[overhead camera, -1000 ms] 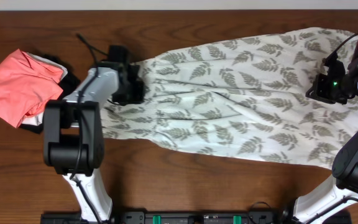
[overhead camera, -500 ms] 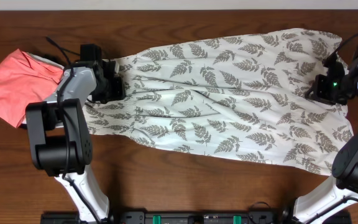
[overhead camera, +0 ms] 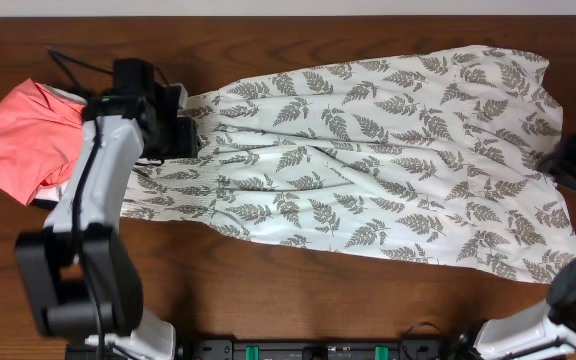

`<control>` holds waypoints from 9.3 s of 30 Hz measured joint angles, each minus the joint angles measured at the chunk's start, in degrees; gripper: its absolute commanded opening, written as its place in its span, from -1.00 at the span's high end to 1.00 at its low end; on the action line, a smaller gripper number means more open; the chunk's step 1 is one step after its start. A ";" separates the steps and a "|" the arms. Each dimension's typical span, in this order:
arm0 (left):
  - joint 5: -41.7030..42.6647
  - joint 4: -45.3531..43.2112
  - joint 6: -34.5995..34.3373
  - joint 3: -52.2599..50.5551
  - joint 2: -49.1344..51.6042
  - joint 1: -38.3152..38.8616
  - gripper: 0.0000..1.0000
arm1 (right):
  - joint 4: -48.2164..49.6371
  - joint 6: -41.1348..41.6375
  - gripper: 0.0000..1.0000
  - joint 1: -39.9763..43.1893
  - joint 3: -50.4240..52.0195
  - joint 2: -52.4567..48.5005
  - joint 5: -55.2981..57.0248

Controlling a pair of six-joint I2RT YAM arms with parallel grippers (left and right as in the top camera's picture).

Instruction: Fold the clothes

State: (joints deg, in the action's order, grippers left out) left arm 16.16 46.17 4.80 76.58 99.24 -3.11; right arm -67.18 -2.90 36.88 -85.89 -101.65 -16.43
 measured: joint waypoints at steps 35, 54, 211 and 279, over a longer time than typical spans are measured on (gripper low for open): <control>-8.92 -3.17 -7.06 -22.29 -10.43 17.20 0.00 | 24.11 14.43 -0.99 9.64 54.82 39.87 -7.13; -9.07 -3.15 -7.78 -22.29 -10.43 17.20 -0.01 | 23.30 23.54 -0.68 9.64 57.29 39.45 4.42; -8.92 -14.56 -9.27 -24.13 -0.11 19.76 0.86 | 30.38 25.92 0.97 -3.74 15.65 14.75 10.80; -8.81 -17.59 -9.31 -23.82 0.37 19.71 0.84 | -2.08 9.81 -0.98 -4.48 -17.40 -12.26 15.08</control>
State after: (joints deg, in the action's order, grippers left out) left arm 7.35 28.58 -4.51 52.75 99.61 16.60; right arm -69.25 6.92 32.40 -103.28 -113.91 -1.34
